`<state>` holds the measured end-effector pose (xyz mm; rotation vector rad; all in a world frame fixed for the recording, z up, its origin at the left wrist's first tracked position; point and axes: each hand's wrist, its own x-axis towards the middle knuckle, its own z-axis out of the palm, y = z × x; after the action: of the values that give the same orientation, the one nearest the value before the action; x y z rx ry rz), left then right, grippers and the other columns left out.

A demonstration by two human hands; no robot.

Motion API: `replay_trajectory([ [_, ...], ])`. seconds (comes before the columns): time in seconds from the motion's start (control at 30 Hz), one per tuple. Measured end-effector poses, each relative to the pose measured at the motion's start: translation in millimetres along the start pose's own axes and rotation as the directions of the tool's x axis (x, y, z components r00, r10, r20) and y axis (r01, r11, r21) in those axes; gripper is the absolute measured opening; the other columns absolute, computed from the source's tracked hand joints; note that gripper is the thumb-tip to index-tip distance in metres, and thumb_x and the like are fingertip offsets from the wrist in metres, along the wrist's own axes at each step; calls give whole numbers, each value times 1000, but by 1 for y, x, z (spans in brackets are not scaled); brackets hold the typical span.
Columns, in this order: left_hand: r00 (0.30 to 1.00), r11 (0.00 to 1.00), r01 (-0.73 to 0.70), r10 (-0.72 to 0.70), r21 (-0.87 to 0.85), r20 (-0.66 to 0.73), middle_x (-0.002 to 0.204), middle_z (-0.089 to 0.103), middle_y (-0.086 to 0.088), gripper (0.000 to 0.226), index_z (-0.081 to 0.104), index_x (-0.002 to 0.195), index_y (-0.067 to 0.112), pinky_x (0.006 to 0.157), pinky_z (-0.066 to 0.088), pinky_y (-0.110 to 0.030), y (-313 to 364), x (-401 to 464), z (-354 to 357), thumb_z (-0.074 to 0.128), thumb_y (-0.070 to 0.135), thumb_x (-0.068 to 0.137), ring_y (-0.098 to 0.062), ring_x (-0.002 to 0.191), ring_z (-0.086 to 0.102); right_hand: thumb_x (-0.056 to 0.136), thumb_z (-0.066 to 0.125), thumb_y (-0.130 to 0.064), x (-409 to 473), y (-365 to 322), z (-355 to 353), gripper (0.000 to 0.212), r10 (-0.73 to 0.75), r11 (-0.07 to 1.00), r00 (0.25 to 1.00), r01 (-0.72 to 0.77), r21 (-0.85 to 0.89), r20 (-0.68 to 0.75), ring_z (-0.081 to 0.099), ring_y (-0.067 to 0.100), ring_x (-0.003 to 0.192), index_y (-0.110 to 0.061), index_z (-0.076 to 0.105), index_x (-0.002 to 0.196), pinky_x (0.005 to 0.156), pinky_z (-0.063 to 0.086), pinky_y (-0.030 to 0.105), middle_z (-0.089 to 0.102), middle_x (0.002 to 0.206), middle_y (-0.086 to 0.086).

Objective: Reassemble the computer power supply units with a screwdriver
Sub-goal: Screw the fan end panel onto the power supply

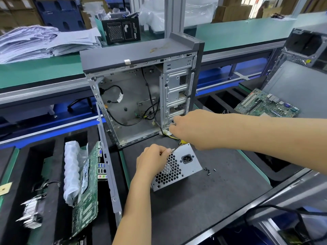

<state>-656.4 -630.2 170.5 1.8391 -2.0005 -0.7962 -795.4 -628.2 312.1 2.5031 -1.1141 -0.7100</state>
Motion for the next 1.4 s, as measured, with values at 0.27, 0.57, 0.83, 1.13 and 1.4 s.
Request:
replay_trajectory([
  [0.27, 1000, 1000, 7, -6, 10, -24, 52, 27, 5, 49, 25, 60, 19, 57, 32, -31, 0, 0, 2, 43, 38, 102, -20, 56, 32, 86, 49, 1, 2, -15, -3, 24, -8, 984, 999, 0, -177, -42, 31, 12, 51, -10, 39, 67, 47, 25, 21, 40, 64, 0],
  [0.57, 999, 1000, -4, 5, 22, -36, 53, 31, 6, 49, 27, 60, 19, 60, 34, -33, 1, -1, 2, 42, 37, 102, -21, 58, 37, 83, 50, 2, 1, -17, -19, 31, 15, 995, 1000, -17, -103, -24, 29, 13, 51, -8, 28, 65, 44, 20, 25, 31, 67, 3],
  [0.83, 999, 999, -1, 3, 36, -37, 55, 36, 5, 47, 32, 60, 18, 68, 42, -35, 5, -6, 2, 40, 38, 102, -22, 64, 44, 92, 48, -6, 16, -10, -12, 33, 205, 922, 967, -243, 302, 152, 35, 13, 51, -13, 31, 63, 46, 32, 26, 37, 63, 2],
  [1.13, 997, 993, -13, 22, 117, -76, 69, 47, 5, 46, 38, 64, 19, 66, 40, -34, 5, -21, 7, 33, 40, 104, -26, 76, 53, 96, 47, -15, -24, -26, 27, 14, 150, 914, 941, -249, 320, 304, 50, 26, 74, -8, 49, 85, 48, 31, 28, 60, 89, 9],
  [1.4, 995, 989, 0, 15, 147, -99, 105, 52, 3, 34, 59, 115, 24, 73, 42, -34, 5, -36, 12, 29, 36, 106, -19, 100, 55, 102, 33, -35, -48, -60, 105, 15, 301, 840, 953, -288, 459, 46, 42, 26, 64, -20, 34, 99, 57, 29, 31, 43, 77, -1],
])
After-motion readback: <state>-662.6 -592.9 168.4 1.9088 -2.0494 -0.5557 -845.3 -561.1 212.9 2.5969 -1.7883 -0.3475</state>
